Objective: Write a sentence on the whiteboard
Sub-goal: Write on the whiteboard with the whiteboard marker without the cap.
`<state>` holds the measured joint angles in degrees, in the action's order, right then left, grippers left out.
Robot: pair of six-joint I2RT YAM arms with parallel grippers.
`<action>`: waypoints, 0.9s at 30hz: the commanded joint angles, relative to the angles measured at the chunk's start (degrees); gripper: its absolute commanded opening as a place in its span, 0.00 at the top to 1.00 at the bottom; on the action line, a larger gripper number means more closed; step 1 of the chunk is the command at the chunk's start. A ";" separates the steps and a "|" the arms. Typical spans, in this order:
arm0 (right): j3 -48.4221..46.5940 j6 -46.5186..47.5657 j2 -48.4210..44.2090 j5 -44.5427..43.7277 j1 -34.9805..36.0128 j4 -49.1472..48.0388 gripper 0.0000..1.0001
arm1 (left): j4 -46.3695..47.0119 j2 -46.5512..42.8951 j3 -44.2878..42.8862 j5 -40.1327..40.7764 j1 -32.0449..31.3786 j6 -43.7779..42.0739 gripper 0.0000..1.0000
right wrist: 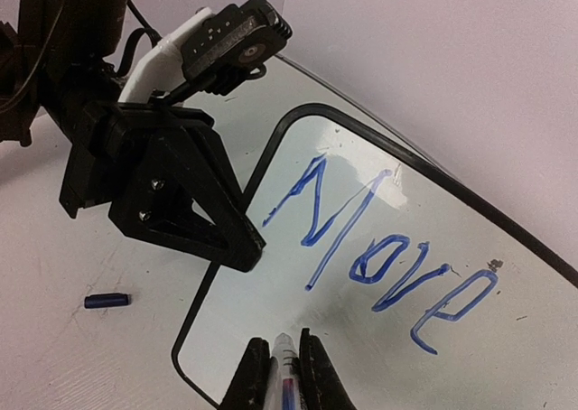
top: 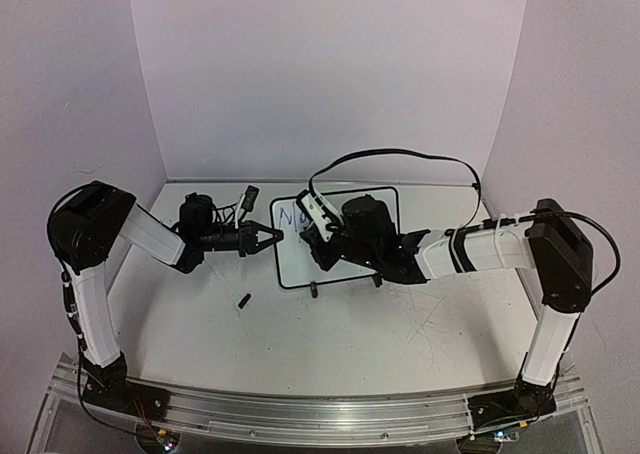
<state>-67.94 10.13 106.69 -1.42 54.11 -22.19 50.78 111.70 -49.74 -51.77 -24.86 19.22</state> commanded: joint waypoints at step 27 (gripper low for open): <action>2.36 -0.23 -9.77 -8.21 -8.37 -5.11 1.00 | -4.97 -1.00 -0.59 6.95 -0.21 -5.10 1.00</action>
<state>-63.63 10.19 96.92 -7.17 46.06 -25.84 49.45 111.39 -49.74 -51.64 -24.96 17.82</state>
